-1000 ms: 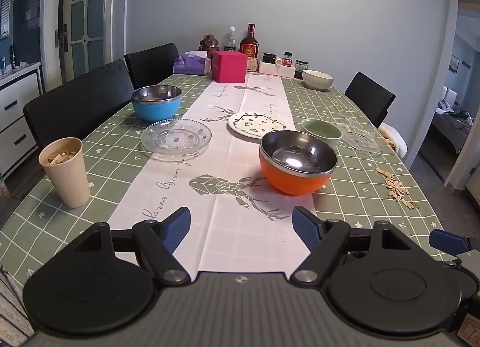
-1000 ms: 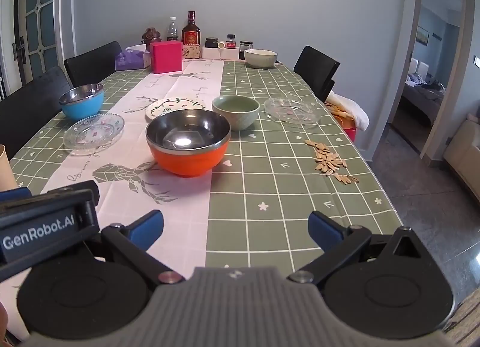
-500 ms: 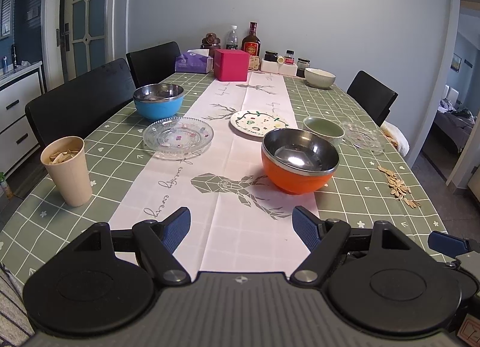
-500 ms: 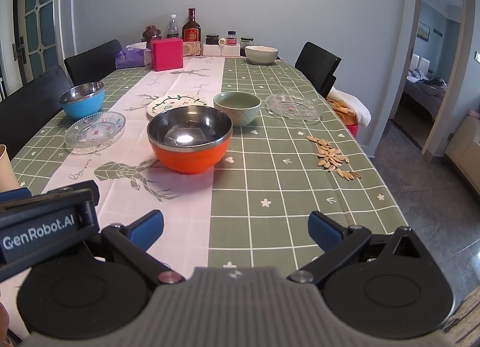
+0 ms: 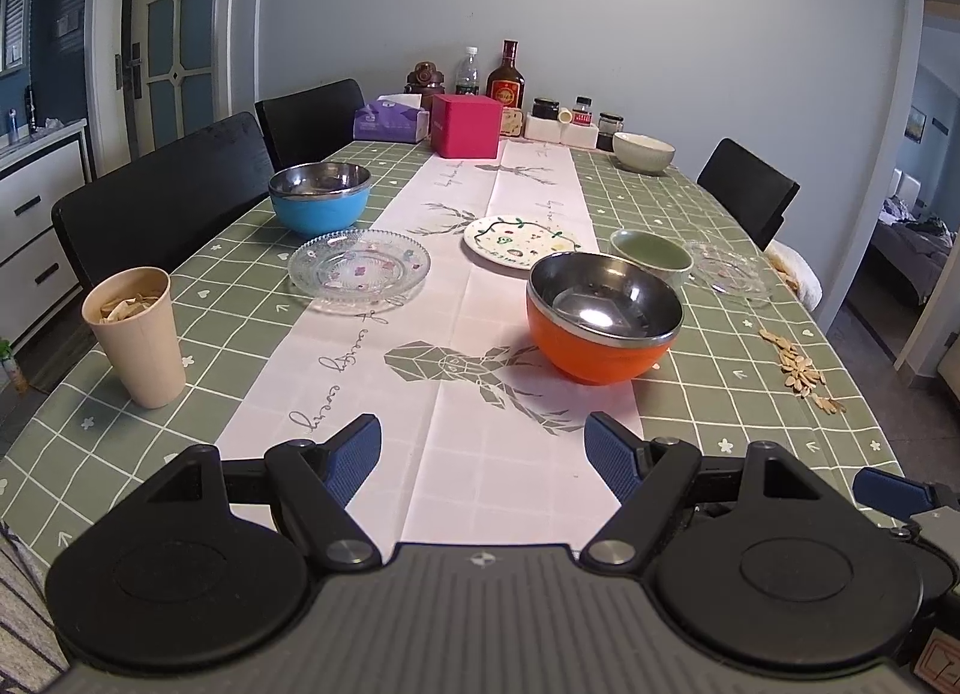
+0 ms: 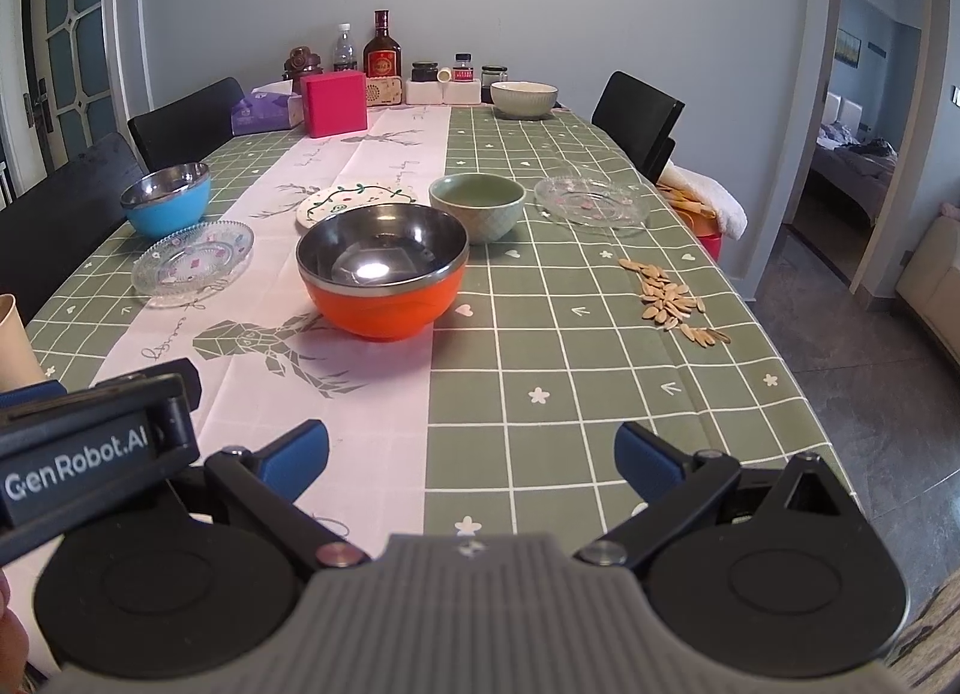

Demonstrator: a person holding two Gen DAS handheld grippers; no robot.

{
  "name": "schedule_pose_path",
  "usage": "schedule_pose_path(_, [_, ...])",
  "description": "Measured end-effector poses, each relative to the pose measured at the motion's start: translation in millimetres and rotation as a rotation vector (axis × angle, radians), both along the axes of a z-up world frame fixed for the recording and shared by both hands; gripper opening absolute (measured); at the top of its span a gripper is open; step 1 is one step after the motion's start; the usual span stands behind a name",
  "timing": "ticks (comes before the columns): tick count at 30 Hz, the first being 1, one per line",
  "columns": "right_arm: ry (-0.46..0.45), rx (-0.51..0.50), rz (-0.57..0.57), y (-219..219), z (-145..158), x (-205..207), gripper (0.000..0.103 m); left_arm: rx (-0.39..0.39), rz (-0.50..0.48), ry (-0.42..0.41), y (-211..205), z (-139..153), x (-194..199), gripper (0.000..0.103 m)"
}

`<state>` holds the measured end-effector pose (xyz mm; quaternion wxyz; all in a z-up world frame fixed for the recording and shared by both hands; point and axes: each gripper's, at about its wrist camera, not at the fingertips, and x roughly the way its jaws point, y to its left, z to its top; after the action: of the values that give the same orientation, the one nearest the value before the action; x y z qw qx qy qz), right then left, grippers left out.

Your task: Organize plates and bowls

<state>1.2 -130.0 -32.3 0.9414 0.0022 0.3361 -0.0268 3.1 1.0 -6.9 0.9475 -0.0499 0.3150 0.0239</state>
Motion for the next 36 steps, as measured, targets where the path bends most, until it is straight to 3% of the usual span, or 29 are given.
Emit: schedule_pose_path(36, [-0.013,0.028,0.008,-2.0,1.9,-2.7,0.099,-0.003,0.000,-0.030,1.9,5.2,-4.6,0.091])
